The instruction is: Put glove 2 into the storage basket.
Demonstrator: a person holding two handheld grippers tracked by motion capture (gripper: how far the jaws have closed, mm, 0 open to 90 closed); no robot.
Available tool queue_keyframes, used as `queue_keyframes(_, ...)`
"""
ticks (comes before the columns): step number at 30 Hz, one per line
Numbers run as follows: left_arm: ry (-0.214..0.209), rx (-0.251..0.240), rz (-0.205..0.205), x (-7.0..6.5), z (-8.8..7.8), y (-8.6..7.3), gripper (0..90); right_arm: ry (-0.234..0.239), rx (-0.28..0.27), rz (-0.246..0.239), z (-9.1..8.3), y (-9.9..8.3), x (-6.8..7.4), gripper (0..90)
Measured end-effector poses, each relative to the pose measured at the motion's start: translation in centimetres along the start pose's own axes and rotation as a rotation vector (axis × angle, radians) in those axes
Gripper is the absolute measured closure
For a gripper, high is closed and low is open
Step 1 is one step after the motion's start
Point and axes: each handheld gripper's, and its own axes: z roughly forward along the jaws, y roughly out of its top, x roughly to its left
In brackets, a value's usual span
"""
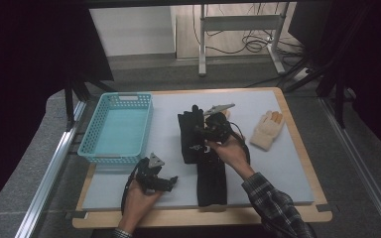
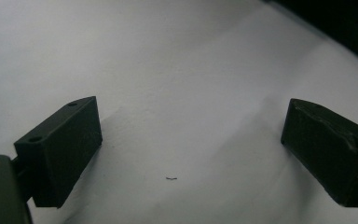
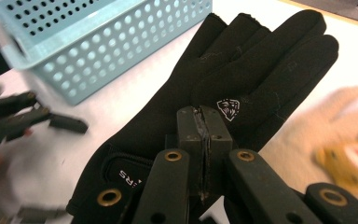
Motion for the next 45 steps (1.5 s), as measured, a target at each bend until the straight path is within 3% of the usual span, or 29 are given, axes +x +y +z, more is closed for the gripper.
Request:
queue_keyframes(11,0.0,-0.002,-0.006,0.0,0.0,0.0,5.6,0.004,-0.011,0.003,-5.8,-4.2,1.5,87.5)
queue_keyframes(21,0.0,-0.002,-0.008,-0.1,0.0,0.0,5.6,-0.002,0.005,0.027,-8.4,-8.1,3.4,87.4)
queue_keyframes(25,-0.001,-0.004,-0.008,-0.1,0.0,0.0,5.6,0.0,0.02,0.05,-8.2,-9.7,3.8,87.3)
queue_keyframes(35,0.0,0.0,-0.005,-0.1,0.0,0.0,5.6,-0.033,0.061,0.096,-5.1,-12.5,3.4,84.5)
queue_keyframes(40,0.0,-0.001,-0.005,-0.1,0.0,0.0,5.6,-0.026,0.071,0.094,-4.5,-13.1,3.3,70.4)
queue_keyframes(45,0.0,0.0,-0.005,0.0,0.0,0.0,5.6,-0.011,0.036,0.095,-5.9,-12.3,2.3,58.2)
